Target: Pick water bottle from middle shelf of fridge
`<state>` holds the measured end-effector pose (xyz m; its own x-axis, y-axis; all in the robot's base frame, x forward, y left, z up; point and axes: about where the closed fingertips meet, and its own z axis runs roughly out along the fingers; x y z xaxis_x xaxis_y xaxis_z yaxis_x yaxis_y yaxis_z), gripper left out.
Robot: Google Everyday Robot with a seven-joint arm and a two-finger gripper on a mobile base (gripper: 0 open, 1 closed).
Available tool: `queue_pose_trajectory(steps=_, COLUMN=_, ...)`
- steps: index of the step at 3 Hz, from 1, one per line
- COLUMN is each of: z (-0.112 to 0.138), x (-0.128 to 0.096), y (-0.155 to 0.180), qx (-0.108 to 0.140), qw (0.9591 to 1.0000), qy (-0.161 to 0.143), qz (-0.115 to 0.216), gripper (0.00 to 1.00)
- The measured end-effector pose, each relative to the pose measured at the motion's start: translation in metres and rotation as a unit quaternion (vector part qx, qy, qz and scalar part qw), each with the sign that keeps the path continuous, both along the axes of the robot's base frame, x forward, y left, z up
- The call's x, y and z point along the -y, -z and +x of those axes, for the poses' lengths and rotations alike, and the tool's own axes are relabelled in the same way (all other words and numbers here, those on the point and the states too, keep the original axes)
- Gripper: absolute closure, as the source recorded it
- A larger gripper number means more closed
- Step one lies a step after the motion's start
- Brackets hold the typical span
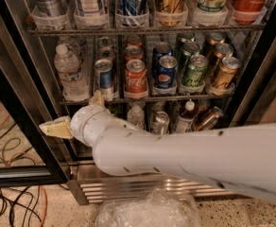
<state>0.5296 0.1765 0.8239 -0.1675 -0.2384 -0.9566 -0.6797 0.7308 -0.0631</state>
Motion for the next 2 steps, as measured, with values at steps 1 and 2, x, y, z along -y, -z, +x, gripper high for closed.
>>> queue_pose_trajectory(steps=1, z=0.013, x=-0.029, y=0.017, qx=0.011, qw=0.9995, qy=0.030, qz=0.002, gripper=0.00)
queue_pose_trajectory(steps=2, z=0.026, x=-0.037, y=0.017, qx=0.021, qw=0.9983, qy=0.054, qz=0.006, gripper=0.00)
